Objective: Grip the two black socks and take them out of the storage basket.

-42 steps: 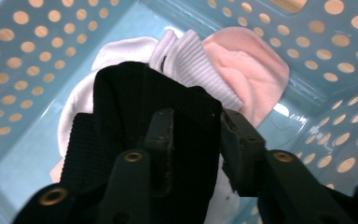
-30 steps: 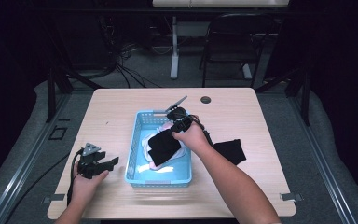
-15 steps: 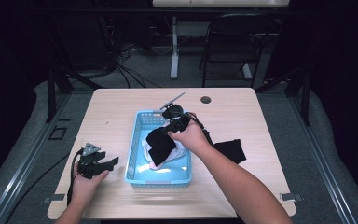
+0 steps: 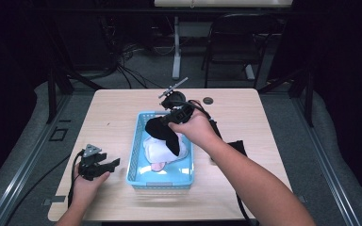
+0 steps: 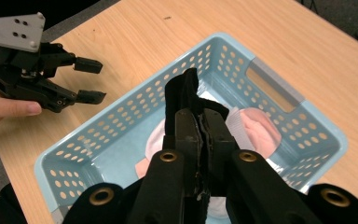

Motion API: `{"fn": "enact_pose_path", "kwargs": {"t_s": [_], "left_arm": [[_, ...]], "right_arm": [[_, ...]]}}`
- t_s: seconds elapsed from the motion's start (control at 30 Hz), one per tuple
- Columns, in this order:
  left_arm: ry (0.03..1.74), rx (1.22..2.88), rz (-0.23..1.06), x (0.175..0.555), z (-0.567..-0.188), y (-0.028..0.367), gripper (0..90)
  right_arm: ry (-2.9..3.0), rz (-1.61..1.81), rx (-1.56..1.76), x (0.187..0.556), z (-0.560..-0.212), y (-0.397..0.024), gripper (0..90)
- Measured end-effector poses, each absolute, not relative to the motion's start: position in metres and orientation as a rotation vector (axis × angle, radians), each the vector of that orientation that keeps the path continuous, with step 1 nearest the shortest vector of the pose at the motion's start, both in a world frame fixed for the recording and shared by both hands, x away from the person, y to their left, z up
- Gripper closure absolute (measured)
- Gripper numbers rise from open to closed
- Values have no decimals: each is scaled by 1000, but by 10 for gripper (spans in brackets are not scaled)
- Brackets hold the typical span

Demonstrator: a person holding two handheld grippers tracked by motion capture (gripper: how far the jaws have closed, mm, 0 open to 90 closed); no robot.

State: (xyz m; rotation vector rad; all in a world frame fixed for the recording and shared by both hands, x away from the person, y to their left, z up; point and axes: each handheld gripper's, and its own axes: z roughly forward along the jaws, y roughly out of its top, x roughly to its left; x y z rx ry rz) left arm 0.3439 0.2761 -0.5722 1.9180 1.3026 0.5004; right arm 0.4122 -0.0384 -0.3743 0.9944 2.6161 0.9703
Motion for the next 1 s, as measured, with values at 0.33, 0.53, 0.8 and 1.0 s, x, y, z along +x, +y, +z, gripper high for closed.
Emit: {"fn": "enact_pose_path", "kwargs": {"t_s": [0.33, 0.53, 0.8, 1.0], "left_arm": [[1302, 1921, 501, 344, -572, 276, 346], [1303, 1915, 501, 344, -572, 276, 346], [1305, 1919, 499, 344, -572, 276, 346], [1309, 1919, 498, 344, -573, 276, 346]], "right_arm": [[2584, 1003, 971, 409, -356, -44, 865], [2565, 1008, 973, 409, -350, -54, 865], [2516, 1007, 1020, 403, -339, -89, 866], [2468, 1021, 1071, 398, -336, -121, 865]]}}
